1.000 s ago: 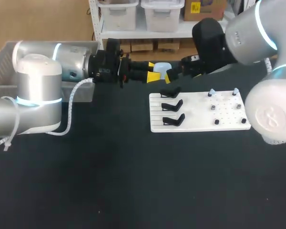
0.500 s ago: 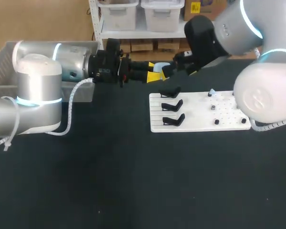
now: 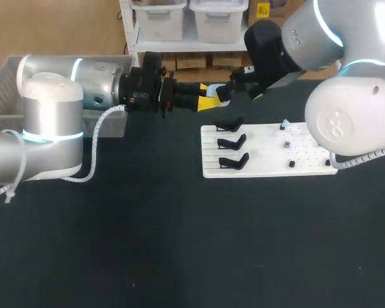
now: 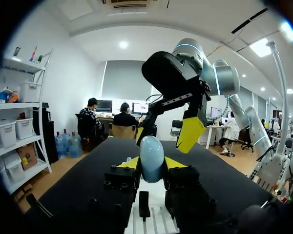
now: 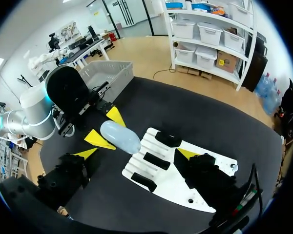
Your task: Pick up each earbud case from the left stands, insert the matching earbuds, close the lid, and place the case in the box.
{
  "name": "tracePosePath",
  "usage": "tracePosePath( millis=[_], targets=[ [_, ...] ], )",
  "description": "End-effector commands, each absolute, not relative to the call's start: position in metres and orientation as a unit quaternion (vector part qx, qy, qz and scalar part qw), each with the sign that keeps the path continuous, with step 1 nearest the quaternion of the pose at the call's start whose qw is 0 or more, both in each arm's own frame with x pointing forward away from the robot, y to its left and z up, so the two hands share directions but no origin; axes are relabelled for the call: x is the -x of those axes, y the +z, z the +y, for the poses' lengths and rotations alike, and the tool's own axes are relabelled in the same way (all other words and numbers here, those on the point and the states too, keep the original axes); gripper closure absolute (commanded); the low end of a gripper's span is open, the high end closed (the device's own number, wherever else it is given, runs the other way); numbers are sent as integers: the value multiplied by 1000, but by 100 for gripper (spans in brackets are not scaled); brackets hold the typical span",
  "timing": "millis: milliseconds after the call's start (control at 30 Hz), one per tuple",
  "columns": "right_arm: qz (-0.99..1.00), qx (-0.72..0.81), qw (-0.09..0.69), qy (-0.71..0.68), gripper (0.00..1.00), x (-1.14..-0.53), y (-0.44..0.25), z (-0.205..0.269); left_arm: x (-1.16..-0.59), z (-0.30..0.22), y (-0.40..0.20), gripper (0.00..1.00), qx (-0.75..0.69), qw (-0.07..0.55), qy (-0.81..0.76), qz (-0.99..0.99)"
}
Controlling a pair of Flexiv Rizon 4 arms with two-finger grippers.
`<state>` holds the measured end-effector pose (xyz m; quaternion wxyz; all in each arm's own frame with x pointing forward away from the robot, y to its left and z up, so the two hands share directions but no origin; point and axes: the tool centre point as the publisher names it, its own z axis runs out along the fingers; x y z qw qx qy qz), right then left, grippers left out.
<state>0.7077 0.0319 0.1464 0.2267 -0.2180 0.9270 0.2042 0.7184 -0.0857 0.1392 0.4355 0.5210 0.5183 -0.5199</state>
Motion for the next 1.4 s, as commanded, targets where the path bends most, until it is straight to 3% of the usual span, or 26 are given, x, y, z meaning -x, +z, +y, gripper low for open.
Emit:
tracePosePath(
  millis=[33, 933, 1400],
  targets=[
    [928, 215, 226, 201, 0, -711, 146, 33, -716, -85, 139, 100, -520, 438, -518, 519],
    [934, 193, 235, 185, 0, -719, 145, 25, -716, -85, 139, 100, -520, 438, -518, 519],
    [922, 190, 296, 165, 0, -731, 179, 9, -716, -85, 139, 100, -520, 438, -518, 519]
  ],
)
